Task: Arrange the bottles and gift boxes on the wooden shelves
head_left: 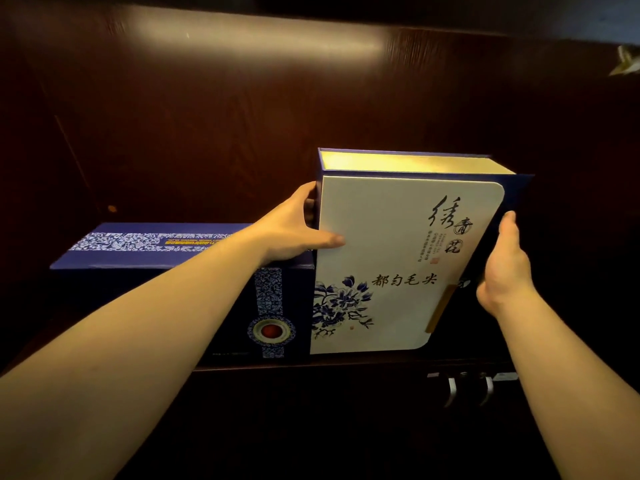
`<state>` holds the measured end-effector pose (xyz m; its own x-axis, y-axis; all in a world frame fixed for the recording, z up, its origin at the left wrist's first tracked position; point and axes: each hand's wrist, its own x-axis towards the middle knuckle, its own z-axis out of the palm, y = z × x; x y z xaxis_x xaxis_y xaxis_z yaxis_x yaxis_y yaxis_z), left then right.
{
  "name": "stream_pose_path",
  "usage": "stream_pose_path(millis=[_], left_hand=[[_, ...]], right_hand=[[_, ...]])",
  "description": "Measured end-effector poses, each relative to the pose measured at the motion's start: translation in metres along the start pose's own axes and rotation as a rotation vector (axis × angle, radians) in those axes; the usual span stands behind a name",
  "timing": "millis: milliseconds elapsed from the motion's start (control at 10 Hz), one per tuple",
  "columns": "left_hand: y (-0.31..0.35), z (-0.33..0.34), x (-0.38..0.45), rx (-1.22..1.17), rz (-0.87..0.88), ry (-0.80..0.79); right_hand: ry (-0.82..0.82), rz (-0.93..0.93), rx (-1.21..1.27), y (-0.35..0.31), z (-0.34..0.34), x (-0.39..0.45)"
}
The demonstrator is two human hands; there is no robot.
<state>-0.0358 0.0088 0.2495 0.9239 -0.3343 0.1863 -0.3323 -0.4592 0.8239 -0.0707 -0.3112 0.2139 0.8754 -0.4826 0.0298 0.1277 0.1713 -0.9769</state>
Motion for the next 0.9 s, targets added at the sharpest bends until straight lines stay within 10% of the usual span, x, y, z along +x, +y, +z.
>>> stream_pose_path(millis=[300, 900], left_hand=[[0.001, 0.001, -0.011, 0.043, -0.027, 0.008], [-0.027, -0.010, -0.187, 0.276, -0.025, 0.517]], right_hand=[[0.027, -0.012, -0.025, 0.006, -0.006, 0.008], [-0.121, -0.074, -0.228, 0.020, -0.031, -0.132]])
